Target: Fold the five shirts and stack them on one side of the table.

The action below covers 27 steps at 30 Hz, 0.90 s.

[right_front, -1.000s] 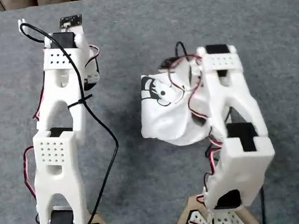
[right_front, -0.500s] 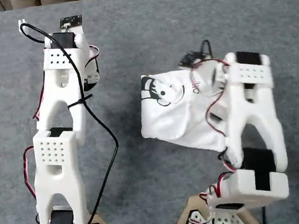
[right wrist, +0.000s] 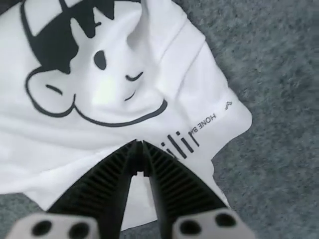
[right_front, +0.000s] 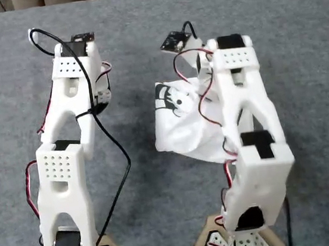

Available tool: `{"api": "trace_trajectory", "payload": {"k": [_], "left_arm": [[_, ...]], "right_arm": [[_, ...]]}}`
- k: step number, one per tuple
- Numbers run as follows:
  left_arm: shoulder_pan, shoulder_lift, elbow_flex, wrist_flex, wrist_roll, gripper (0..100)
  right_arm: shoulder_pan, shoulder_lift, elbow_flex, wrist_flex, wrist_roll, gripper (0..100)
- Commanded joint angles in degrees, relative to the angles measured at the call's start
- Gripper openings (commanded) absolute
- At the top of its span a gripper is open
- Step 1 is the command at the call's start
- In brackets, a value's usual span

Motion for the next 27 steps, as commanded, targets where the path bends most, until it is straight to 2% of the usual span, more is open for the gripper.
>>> {"api": "trace_trajectory", "payload": {"k": [1, 15, 27], "left_arm": [[-0.3, -4.1, 0.3, 0.7, -0.6, 2], [-0.4, -4.1, 0.4, 0.7, -0.7, 2], [-0.3, -4.1, 0.4, 0.7, -1.2, 2]], "right_arm": [[0.1, 2.6, -6.9, 2.5, -0.4, 0.6], [0.4, 3.3, -4.4, 8.4, 1.2, 0.6], [10.0, 3.1, 4.4, 8.8, 2.9, 0.6]]}}
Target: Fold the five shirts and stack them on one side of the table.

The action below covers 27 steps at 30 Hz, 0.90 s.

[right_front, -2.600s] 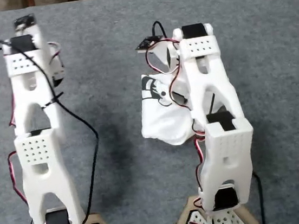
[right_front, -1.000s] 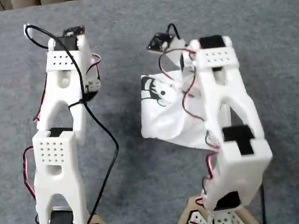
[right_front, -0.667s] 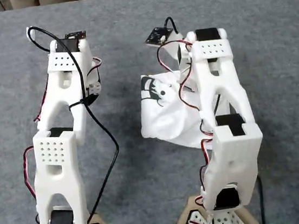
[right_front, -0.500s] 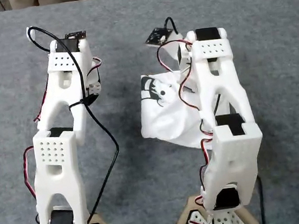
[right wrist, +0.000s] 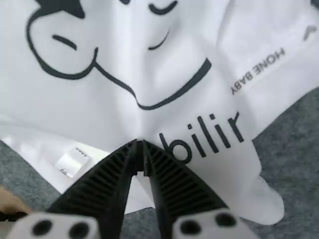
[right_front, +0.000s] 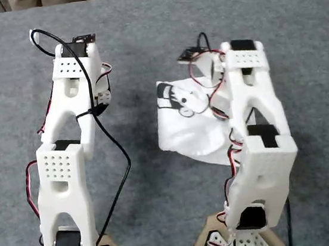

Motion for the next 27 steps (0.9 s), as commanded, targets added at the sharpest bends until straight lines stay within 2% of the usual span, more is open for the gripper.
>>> {"api": "trace_trajectory", "payload": {"k": [1, 13, 21, 27], "left_arm": [[-0.3, -4.1, -0.2, 0.7, -0.3, 2], [0.2, -3.9, -0.2, 0.7, -0.4, 2], [0.1, -4.0, -0.2, 0.7, -0.4, 2], [0.7, -4.1, -0.2, 0.7, -0.4, 2]], "right_arm": [[3.4, -0.7, 1.4, 1.3, 2.2, 0.6], [4.1, -19.8, 16.0, 0.4, 3.1, 0.6], [4.7, -28.1, 32.7, -10.5, 2.6, 0.8], [8.5, -34.0, 32.1, -13.5, -2.5, 0.9]]}}
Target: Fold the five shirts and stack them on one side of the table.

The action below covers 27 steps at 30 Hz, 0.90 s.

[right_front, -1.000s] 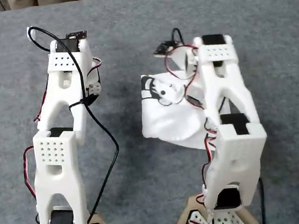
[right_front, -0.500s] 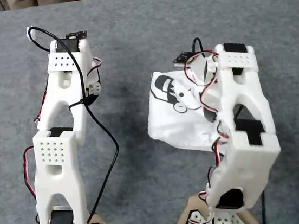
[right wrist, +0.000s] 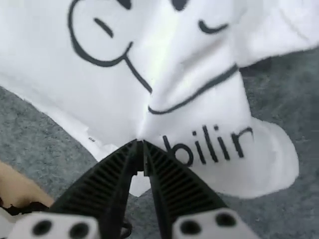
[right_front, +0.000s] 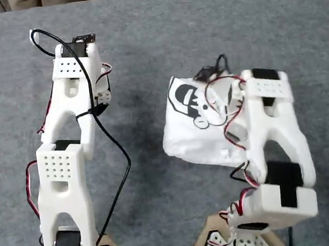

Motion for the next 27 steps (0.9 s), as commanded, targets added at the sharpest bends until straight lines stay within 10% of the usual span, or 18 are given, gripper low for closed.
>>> {"api": "trace_trajectory", "payload": {"k": [1, 13, 27], "left_arm": [[1.1, -4.1, -0.2, 0.7, -0.4, 2], [15.9, -3.6, -5.6, 0.6, -2.5, 2], [27.9, -3.4, -11.3, -16.1, -2.9, 15]], "right_arm": [[3.4, -6.4, -2.4, -2.0, -2.6, 0.9], [8.8, -10.1, -14.8, -9.1, -11.3, 24.4], [16.8, 13.9, -22.0, -28.0, -27.1, 24.1]]}}
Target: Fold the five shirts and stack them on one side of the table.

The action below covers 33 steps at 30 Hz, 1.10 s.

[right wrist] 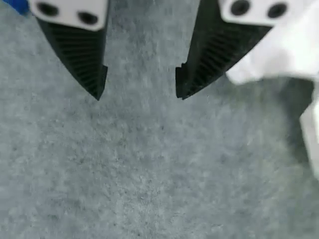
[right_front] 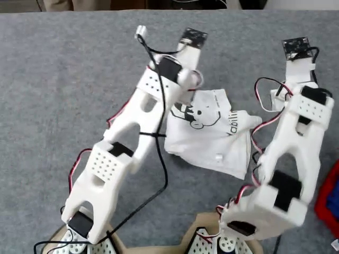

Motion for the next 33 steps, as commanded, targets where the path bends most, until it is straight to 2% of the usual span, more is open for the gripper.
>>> {"api": "trace_trajectory", "payload": {"k": [1, 4, 9, 17, 22, 33], "left_arm": [[1.1, -3.4, 2.1, -3.4, 1.3, 17], [0.7, -3.4, 4.8, -6.2, 6.0, 21], [0.6, -0.3, 8.1, -10.4, 6.8, 21], [-2.2, 6.8, 5.3, -10.0, 6.8, 12], [-3.3, 7.7, 1.1, -10.0, 6.6, 2], [-4.5, 10.3, -3.4, -10.4, 6.8, 2]], "right_arm": [[1.5, 8.4, -8.7, -1.9, -3.2, 24.1], [2.1, 16.1, -17.5, 0.5, -4.6, 23.0], [3.3, 26.8, -32.0, 9.0, -6.2, 22.1], [4.5, 37.3, -48.9, 18.7, -6.6, 22.1], [4.5, 39.5, -52.7, 20.8, -6.6, 22.1], [4.2, 39.7, -52.7, 20.8, -6.6, 22.1]]}}
